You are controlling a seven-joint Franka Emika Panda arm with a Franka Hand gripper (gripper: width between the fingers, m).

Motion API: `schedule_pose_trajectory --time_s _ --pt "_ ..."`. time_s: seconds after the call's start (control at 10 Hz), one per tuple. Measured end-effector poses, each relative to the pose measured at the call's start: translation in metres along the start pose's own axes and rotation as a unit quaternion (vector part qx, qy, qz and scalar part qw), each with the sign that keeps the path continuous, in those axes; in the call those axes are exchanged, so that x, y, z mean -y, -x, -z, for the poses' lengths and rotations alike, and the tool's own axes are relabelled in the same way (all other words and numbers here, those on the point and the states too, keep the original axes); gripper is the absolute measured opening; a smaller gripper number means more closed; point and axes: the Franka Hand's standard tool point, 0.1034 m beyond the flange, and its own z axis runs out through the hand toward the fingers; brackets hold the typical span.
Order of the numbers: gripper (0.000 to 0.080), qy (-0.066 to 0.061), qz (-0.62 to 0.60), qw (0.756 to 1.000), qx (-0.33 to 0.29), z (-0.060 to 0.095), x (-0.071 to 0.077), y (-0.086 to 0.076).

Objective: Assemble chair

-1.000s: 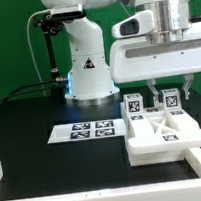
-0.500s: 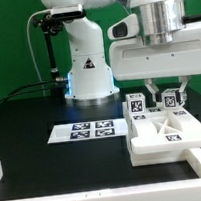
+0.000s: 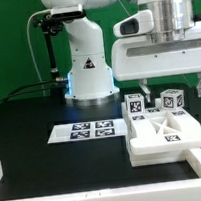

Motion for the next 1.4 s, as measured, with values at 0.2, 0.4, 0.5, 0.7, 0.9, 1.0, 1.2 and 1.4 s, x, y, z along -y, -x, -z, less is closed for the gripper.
schedule_pose_trajectory --time_s 0.2,0.4,0.5,0.7,0.9,1.0,1.2,1.4 --pt "0.0649 0.0 0.08 0.997 -0.002 -0.0003 0.0027 0.0029" --pt "0.0649 0.001 0.152 0.988 -0.001 -0.001 0.001 0.0024" --pt "0.0649 0.007 0.206 0.978 -0.001 -0.0012 0.0004 0.0023" --pt "0.0649 0.013 0.292 0.956 -0.004 -0.0025 0.0001 0.0037" --pt "0.0375 0.013 0.266 0.964 -0.004 -0.0029 -0.0002 0.0038" --pt "0.0375 0.013 0.261 0.965 -0.004 -0.003 -0.0002 0.0038" --pt "0.0284 0.012 0.193 0.981 -0.004 -0.0031 0.0001 0.004" --pt "0.0284 0.012 0.133 0.991 -0.005 -0.003 0.0002 0.004"
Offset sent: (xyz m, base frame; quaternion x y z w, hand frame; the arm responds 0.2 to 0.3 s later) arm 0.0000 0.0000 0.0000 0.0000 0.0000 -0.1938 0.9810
